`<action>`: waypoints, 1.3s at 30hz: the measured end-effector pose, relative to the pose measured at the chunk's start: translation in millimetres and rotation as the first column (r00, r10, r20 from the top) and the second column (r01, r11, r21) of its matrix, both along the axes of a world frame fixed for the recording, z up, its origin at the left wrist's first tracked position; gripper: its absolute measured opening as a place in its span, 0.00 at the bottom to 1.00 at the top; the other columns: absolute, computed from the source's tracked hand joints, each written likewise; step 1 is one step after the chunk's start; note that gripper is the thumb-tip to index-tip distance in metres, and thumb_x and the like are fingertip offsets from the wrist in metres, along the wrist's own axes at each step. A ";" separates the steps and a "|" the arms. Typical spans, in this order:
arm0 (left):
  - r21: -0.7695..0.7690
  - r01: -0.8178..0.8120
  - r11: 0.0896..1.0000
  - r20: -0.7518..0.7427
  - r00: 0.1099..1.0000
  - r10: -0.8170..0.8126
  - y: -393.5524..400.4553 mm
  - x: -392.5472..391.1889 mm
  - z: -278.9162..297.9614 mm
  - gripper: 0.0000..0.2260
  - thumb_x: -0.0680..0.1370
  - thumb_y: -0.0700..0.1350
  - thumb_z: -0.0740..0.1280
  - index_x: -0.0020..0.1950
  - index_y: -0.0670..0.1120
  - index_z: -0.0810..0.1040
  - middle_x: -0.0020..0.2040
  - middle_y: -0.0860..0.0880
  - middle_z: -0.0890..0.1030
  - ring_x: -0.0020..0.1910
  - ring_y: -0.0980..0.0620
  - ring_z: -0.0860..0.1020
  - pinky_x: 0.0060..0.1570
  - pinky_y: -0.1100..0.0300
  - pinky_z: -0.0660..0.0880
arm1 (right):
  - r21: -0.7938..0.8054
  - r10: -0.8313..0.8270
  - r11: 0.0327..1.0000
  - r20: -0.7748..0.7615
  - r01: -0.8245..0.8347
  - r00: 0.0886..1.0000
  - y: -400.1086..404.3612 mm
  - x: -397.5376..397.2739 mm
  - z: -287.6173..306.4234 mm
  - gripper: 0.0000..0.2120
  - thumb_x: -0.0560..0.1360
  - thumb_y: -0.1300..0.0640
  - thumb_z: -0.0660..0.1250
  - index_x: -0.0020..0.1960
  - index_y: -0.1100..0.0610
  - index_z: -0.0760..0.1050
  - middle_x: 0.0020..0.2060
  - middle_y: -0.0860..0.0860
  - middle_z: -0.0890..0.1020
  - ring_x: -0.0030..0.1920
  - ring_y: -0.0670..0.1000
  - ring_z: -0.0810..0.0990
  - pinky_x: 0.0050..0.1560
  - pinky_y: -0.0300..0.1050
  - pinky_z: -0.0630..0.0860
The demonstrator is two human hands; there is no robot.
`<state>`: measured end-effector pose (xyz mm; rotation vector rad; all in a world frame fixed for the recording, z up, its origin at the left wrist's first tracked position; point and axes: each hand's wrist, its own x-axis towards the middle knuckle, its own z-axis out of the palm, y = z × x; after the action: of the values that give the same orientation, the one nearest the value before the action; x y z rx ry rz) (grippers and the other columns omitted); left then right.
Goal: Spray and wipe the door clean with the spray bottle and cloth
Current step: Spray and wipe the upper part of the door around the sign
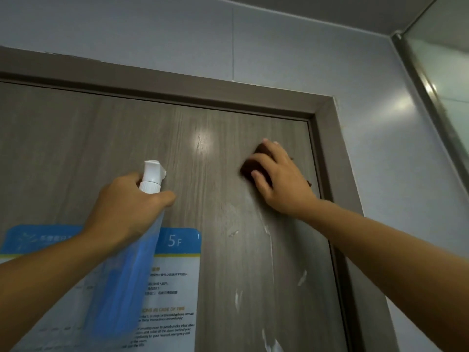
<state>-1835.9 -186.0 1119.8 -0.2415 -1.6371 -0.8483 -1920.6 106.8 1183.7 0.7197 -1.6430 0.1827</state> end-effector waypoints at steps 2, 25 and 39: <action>-0.004 -0.010 1.000 0.000 1.000 0.010 0.8 0.4 0.1 0.10 0.73 0.45 0.75 0.42 0.42 0.77 0.38 0.43 0.80 0.34 0.46 0.77 0.33 0.57 0.70 | -0.150 -0.005 0.989 0.023 0.008 1.000 5.2 0.5 24.4 0.20 0.85 0.49 0.61 0.75 0.52 0.70 0.82 0.56 0.58 0.82 0.61 0.53 0.80 0.62 0.57; 0.070 0.054 0.996 0.049 0.997 -0.057 20.7 0.0 0.5 0.10 0.74 0.47 0.75 0.41 0.43 0.78 0.33 0.46 0.77 0.31 0.48 0.74 0.32 0.57 0.67 | -0.086 0.038 0.996 0.047 -0.034 0.998 18.7 -7.3 -83.1 0.21 0.84 0.45 0.58 0.76 0.48 0.67 0.83 0.53 0.54 0.83 0.58 0.48 0.79 0.63 0.58; 0.047 0.091 0.995 0.005 0.996 -0.091 17.1 -3.2 -1.6 0.09 0.74 0.46 0.74 0.39 0.44 0.77 0.33 0.48 0.76 0.32 0.50 0.73 0.33 0.58 0.66 | 0.204 0.048 0.978 -0.023 -0.042 0.999 9.0 -9.6 -109.7 0.20 0.84 0.45 0.59 0.75 0.47 0.68 0.83 0.51 0.54 0.84 0.54 0.45 0.78 0.60 0.58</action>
<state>-1839.1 -168.9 1118.2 -0.2829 -1.6205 -0.9564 -1930.1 115.8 1074.0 0.9117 -1.6341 0.0364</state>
